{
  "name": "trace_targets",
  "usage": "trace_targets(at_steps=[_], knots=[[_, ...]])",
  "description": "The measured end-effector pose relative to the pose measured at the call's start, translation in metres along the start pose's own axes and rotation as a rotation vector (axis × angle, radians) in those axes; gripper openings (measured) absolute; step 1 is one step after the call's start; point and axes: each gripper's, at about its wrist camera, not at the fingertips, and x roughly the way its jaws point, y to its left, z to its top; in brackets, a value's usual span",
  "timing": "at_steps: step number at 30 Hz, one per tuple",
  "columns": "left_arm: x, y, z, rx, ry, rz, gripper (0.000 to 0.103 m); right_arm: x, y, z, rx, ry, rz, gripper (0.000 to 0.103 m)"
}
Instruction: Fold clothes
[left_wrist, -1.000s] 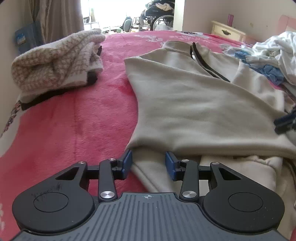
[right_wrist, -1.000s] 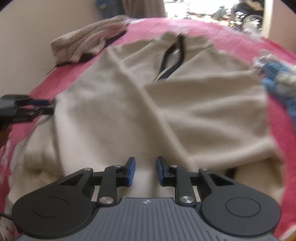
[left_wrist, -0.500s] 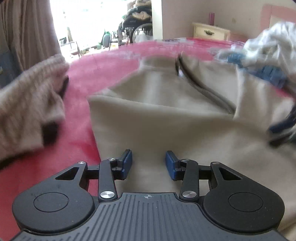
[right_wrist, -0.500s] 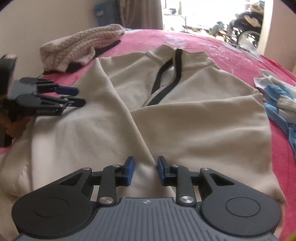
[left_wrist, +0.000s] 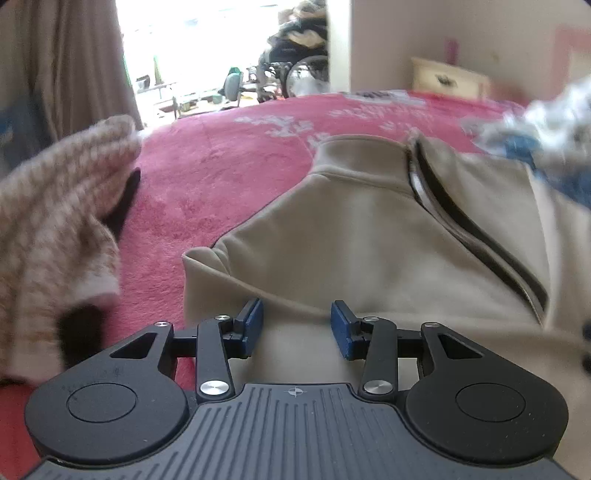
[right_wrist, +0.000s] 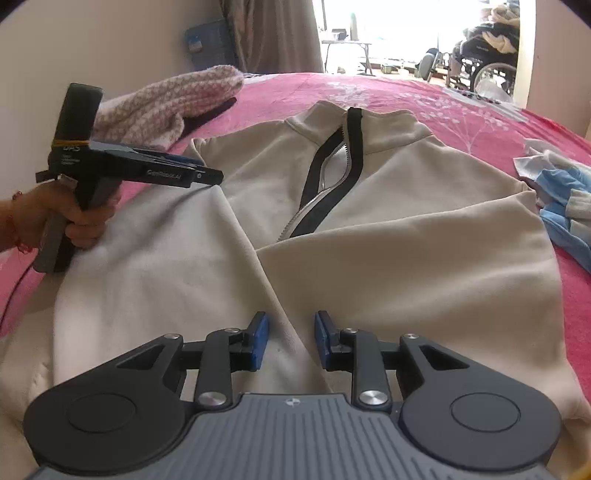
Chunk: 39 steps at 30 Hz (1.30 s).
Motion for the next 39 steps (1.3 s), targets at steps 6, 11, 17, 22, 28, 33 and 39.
trace_targets(at_steps=[6, 11, 17, 22, 28, 33, 39], knots=[[-0.009, 0.000, 0.008, -0.030, 0.012, 0.003, 0.041, -0.021, -0.008, 0.006, 0.064, -0.035, 0.007, 0.029], [-0.047, 0.003, 0.010, -0.071, -0.036, -0.042, 0.041, -0.045, -0.016, 0.006, 0.117, -0.045, 0.046, 0.029], [-0.079, -0.013, -0.011, -0.001, 0.017, -0.102, 0.041, -0.069, -0.004, -0.021, 0.041, 0.018, 0.136, 0.032], [-0.066, -0.024, -0.038, 0.051, 0.096, -0.107, 0.043, -0.051, 0.001, -0.032, -0.018, 0.108, 0.103, 0.034], [-0.071, -0.027, 0.001, 0.094, -0.027, -0.115, 0.044, -0.060, -0.022, 0.034, -0.052, -0.043, 0.077, 0.036], [-0.027, -0.021, 0.046, 0.056, -0.090, -0.092, 0.052, -0.023, -0.072, 0.098, -0.002, -0.126, 0.052, 0.043], [0.049, -0.009, 0.085, 0.082, -0.019, -0.080, 0.053, 0.057, -0.127, 0.155, -0.003, -0.044, 0.007, 0.052]])
